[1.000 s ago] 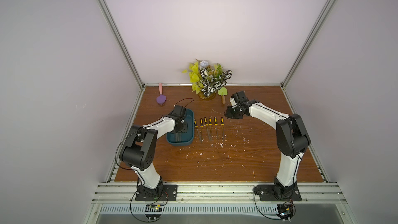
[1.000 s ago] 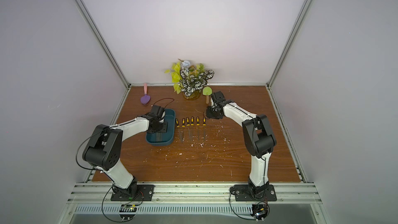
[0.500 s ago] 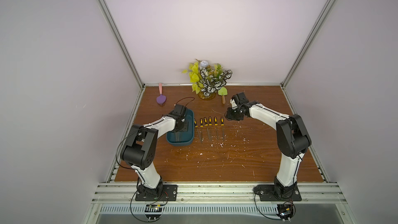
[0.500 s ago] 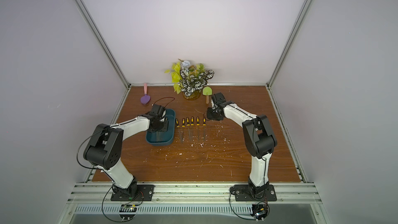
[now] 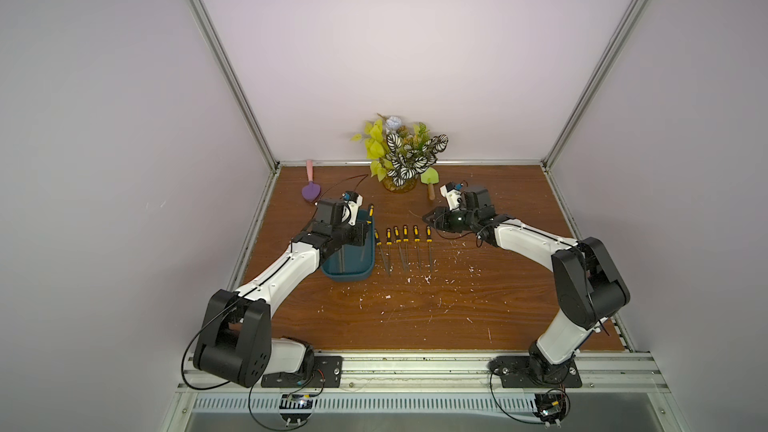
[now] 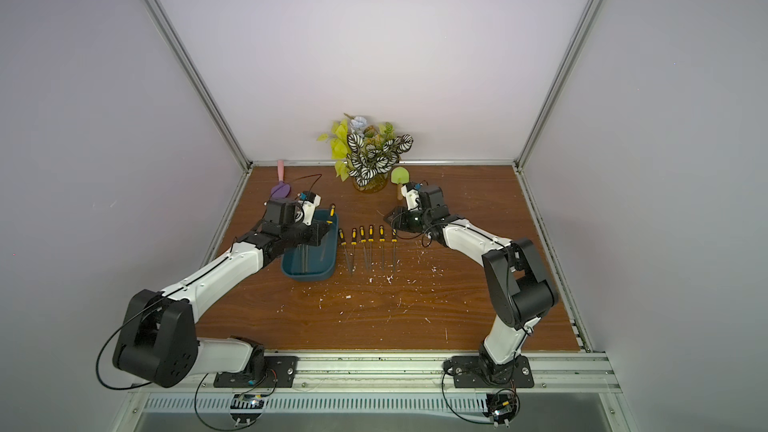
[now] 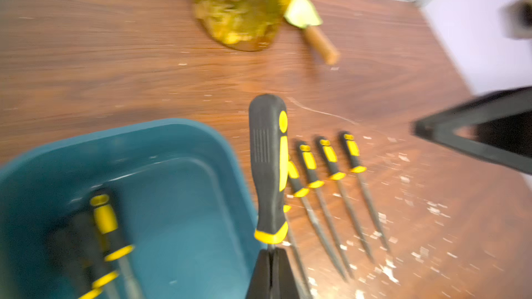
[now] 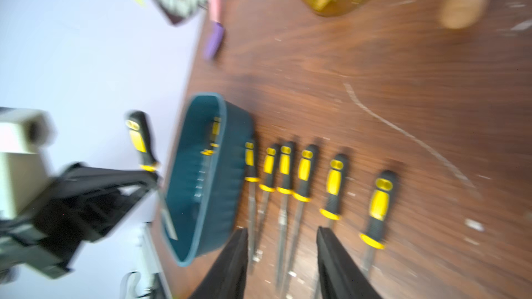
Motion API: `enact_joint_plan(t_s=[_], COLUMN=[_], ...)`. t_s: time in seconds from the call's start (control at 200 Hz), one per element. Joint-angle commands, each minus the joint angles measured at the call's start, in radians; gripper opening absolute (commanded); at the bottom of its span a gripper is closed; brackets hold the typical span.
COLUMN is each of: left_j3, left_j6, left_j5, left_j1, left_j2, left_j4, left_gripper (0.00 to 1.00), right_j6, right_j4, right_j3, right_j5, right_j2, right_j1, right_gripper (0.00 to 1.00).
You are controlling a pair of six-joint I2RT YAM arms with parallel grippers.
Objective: Take the file tool out of the storage box
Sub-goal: Pick up the file tool from the storage box.
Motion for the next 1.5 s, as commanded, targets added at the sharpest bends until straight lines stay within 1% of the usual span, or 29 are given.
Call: enact_joint_plan(t_s=[0.0,0.06,0.1,0.18,0.23,0.315,0.37,0.46,0.671,0.861,1.046,1.491], left_j3=[-0.036,-0.045,-0.045,-0.039,-0.029,-0.011,-0.007,-0.012,-0.031,-0.036,-0.047,-0.053], left_j6=[-0.002,-0.016,-0.024,-0.015,0.007,0.045,0.054,0.056,0.052,0.052,0.053,0.055], left_j5=[0.290,0.336,0.321,0.214,0.120,0.006,-0.040,-0.094,-0.101,-0.095,-0.098,-0.106], left_j1=[0.013,0.013,0.013,0.008,-0.004,-0.027,-0.039,-0.050,-0.051,-0.051,-0.052,-0.052], left_j2=[-0.019,-0.020,-0.021,-0.028,-0.036,-0.039,-0.041,-0.049,-0.070,-0.072,-0.077,-0.090], left_j4=[0.106,0.131,0.131,0.093,0.053,-0.009,-0.030,-0.041,-0.027,-0.027,-0.026,-0.027], left_gripper=[0.00,0.00,0.00,0.00,0.00,0.00,0.00,0.00,0.00,0.00,0.00,0.00], right_j6=[0.141,0.150,0.153,0.140,0.111,0.063,0.040,0.033,0.054,0.075,0.086,0.086], right_j4=[0.368,0.386,0.375,0.282,0.187,0.040,-0.052,-0.119,-0.175,-0.166,-0.161,-0.230], right_j3=[-0.031,-0.021,-0.008,0.036,0.072,0.140,0.192,0.251,0.348,0.416,0.476,0.593], right_j5=[-0.173,-0.171,-0.157,-0.096,-0.034,0.078,0.134,0.164,0.197,0.190,0.188,0.199], right_j2=[-0.032,-0.022,-0.016,-0.007,-0.004,-0.002,0.010,0.033,0.109,0.183,0.218,0.322], right_j1=[0.041,0.067,0.082,0.111,0.131,0.167,0.186,0.207,0.248,0.277,0.293,0.307], right_gripper=[0.47,0.47,0.46,0.45,0.45,0.44,0.44,0.46,0.50,0.52,0.53,0.53])
